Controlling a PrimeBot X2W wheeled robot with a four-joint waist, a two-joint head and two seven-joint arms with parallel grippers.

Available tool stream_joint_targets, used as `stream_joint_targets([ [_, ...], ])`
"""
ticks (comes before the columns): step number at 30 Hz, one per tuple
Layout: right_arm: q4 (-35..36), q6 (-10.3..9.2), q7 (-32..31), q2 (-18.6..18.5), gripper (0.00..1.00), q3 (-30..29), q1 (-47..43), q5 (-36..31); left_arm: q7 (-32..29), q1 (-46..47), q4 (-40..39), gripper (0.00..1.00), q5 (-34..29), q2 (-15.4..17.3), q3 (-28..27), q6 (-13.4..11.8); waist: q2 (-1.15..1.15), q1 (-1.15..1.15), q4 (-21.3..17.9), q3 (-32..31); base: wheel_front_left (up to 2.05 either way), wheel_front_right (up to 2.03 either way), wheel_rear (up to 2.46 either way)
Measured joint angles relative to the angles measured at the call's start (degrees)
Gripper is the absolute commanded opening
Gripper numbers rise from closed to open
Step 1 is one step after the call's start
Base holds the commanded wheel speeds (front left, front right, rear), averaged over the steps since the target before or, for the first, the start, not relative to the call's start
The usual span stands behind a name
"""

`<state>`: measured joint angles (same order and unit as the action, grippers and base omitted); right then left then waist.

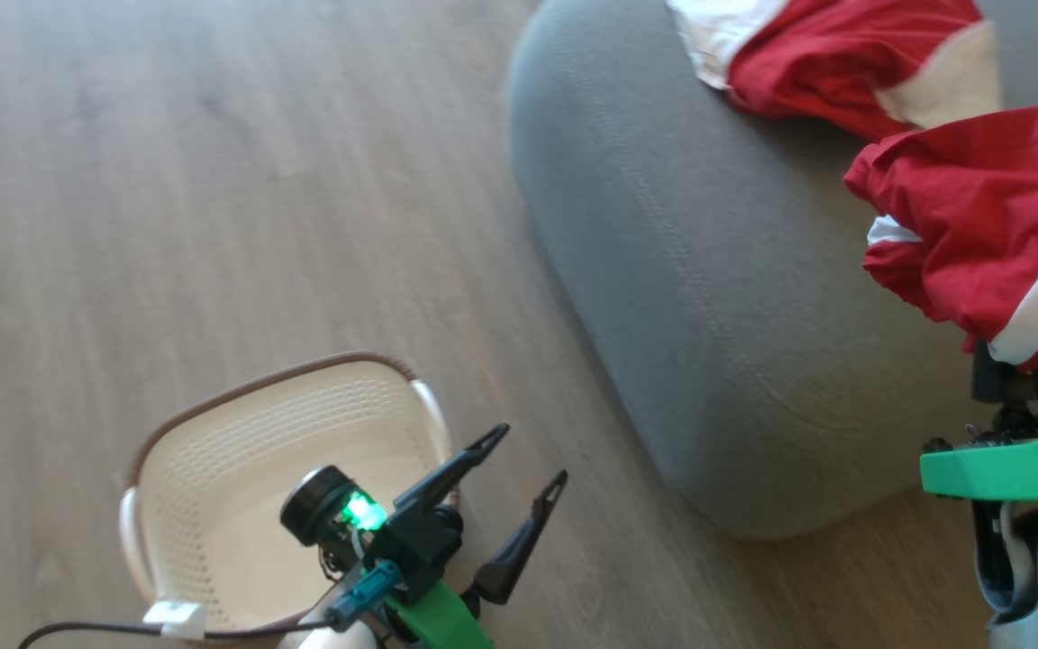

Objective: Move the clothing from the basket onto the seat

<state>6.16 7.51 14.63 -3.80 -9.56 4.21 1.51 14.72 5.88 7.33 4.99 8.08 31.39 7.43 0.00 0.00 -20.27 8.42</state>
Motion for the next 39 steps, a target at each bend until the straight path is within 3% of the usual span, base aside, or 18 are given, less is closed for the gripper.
stream_joint_targets([
  [8,0.10,0.00,0.00,0.48,0.00,-0.58,-0.03,0.07,0.00,0.26,-0.38,1.00,-0.03,0.88,2.26,0.00,0.00,0.00,-7.92,1.24,0.00,0.00,0.00],
  [12,1.23,-0.01,0.00,0.68,0.00,-3.25,-0.20,0.24,0.00,1.69,-0.32,1.00,0.14,0.91,4.67,0.01,0.00,0.00,-10.06,1.47,0.00,0.00,0.00],
  [21,2.76,0.00,0.00,1.30,0.00,-5.39,-1.90,0.58,0.00,3.22,0.35,1.00,1.12,0.92,7.65,0.01,0.00,0.00,-10.53,0.51,0.00,0.00,0.00],
  [39,1.44,0.00,0.00,1.42,0.00,-4.55,1.23,1.89,0.00,3.15,-0.76,1.00,0.35,2.54,5.53,0.01,0.00,0.00,-10.51,3.63,0.00,0.00,0.00],
])
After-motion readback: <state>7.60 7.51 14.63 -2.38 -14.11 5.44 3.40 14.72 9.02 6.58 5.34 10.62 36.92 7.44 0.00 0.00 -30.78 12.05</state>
